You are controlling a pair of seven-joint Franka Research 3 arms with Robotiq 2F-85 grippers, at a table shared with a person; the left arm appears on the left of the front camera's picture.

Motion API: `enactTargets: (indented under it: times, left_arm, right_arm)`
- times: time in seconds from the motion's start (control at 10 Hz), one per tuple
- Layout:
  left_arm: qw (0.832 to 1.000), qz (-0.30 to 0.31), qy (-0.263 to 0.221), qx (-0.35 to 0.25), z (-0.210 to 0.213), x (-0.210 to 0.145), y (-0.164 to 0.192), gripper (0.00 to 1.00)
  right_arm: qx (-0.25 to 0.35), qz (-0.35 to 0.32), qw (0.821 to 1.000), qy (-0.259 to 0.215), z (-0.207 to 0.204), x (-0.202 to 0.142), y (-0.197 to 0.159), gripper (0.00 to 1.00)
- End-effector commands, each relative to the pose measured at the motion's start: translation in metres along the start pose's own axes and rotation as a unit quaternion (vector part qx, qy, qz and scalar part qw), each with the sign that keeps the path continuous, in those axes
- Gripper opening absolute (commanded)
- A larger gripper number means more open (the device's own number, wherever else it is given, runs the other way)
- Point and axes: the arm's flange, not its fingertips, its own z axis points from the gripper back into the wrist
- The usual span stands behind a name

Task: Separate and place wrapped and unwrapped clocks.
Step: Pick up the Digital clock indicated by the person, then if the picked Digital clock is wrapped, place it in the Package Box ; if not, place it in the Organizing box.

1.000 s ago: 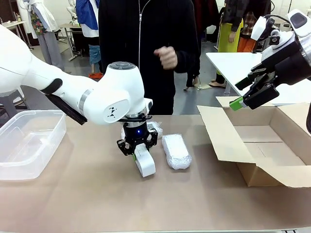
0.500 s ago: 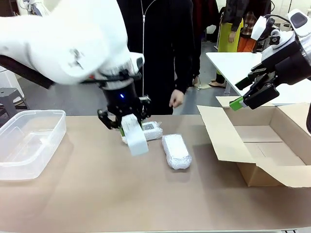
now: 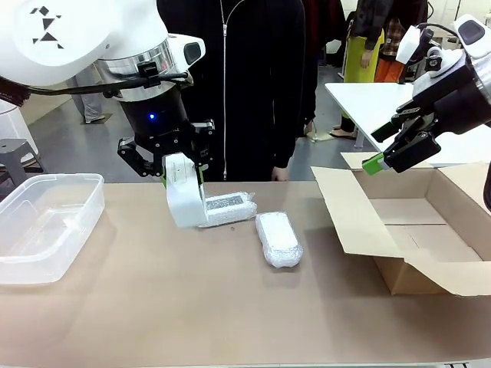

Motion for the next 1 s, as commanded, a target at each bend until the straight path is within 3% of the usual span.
enactTargets:
  times: [0.0,0.9]
  left_arm:
    - [1.000,0.000,0.013,-0.001,-0.0009,-0.0045,-0.0030,0.03]
    - [1.000,0.000,0.013,-0.001,-0.0009,-0.0045,-0.0030,0.03]
  right_arm:
    - [0.009,0.000,1.000,-0.005,-0.0020,-0.0021,0.0012,1.00]
    - [0.009,0.000,1.000,-0.005,-0.0020,-0.0021,0.0012,1.00]
